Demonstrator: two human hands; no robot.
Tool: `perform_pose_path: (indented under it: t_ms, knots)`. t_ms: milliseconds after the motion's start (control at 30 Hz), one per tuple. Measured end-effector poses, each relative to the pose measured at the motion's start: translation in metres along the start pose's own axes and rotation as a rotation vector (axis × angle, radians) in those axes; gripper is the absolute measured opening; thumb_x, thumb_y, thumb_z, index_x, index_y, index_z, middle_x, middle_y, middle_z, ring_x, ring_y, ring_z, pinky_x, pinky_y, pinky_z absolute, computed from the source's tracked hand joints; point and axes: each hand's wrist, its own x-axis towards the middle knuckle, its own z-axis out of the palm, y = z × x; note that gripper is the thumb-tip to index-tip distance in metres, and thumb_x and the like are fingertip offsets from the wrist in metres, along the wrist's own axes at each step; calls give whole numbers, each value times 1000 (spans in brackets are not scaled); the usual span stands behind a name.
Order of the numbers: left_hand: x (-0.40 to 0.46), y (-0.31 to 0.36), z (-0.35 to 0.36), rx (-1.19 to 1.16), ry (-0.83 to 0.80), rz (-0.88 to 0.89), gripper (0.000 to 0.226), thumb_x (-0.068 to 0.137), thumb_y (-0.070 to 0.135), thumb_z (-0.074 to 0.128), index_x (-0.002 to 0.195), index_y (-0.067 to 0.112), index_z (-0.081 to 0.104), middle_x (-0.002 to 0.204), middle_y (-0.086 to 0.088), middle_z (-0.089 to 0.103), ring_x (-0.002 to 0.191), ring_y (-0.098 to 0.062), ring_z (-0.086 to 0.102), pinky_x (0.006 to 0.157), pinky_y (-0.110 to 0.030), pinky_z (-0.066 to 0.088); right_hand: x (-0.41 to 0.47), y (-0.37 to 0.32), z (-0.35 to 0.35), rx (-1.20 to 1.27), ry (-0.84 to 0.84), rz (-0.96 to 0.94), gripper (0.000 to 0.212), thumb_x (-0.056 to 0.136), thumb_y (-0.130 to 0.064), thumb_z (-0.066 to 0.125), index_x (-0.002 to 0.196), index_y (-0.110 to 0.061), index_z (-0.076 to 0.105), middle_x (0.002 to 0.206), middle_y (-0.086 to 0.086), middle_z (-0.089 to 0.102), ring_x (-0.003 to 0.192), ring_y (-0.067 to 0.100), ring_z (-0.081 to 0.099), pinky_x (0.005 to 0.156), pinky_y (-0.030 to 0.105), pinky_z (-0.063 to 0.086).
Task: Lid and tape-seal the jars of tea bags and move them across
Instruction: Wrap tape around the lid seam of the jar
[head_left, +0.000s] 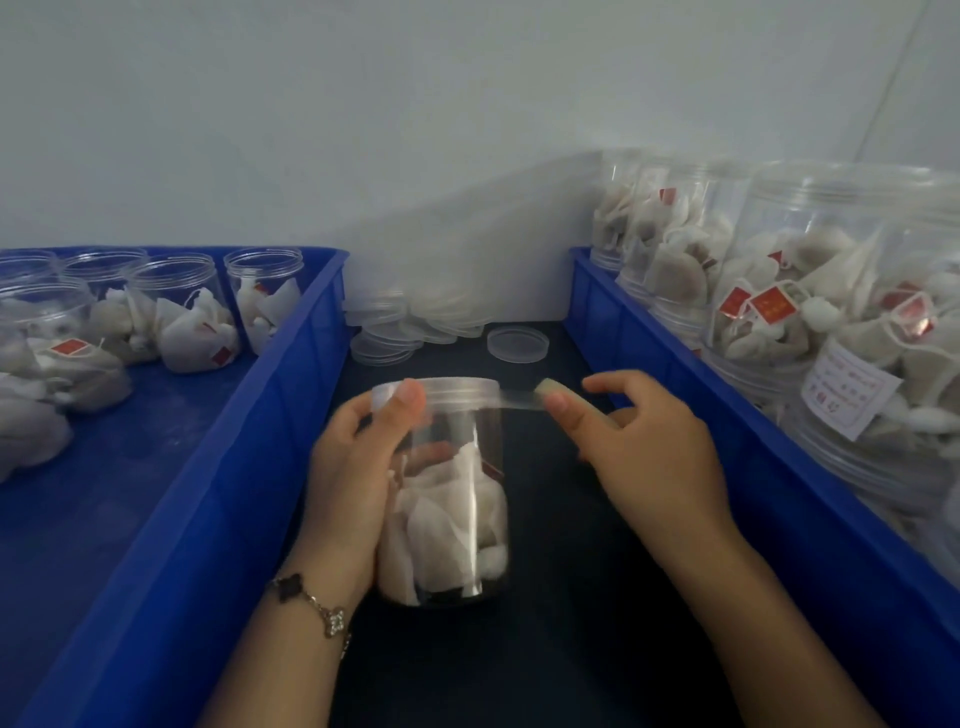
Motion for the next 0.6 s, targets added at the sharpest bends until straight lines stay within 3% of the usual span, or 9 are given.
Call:
perform_pose_path:
  t_ms: [100,167,233,333,400,600]
  knots:
    - [-2,2,-4,-3,11,13,74,51,63,66,108,17,60,94,-4,73,78,-22,72,57,-33,58,2,-2,-9,-63,54,-66,73,45,-93,34,106,-54,42,78,-10,63,74,7,60,61,32,48]
    - [-4,2,-3,-35,-14,-36,77,55,64,74,112,13,60,98,-10,73,81,-27,72,59,-35,59,2,-3,-10,-67,23,-61,73,47,-91,37,109,-52,43,75,-8,64,72,7,60,60,30,47]
    - [-5,2,-4,-72,-36,-66,84,49,61,76,114,12,59,101,-13,71,84,-29,71,60,-36,58,1,-3,-9,-69,-7,-31,65,50,-88,42,102,-49,46,69,-9,64,69,3,60,56,25,43]
    - [-5,2,-4,-140,-98,-81,94,33,63,84,112,18,60,100,-10,72,86,-27,72,60,-35,57,1,-3,-9,-136,-20,-14,66,45,-90,35,85,-42,54,72,-17,59,69,1,55,54,23,38]
    - [-5,2,-5,-170,-111,-72,99,22,65,86,108,22,60,98,-7,73,84,-25,72,58,-34,57,3,-2,-8,-176,-24,-29,69,46,-92,33,86,-40,56,73,-18,59,70,1,56,56,25,39]
    - [-3,2,-7,-176,-182,-66,104,22,61,88,114,22,59,103,-7,72,88,-23,72,59,-28,57,4,1,-4,-196,-124,-23,69,44,-93,29,90,-46,50,82,-18,59,76,1,56,59,27,43]
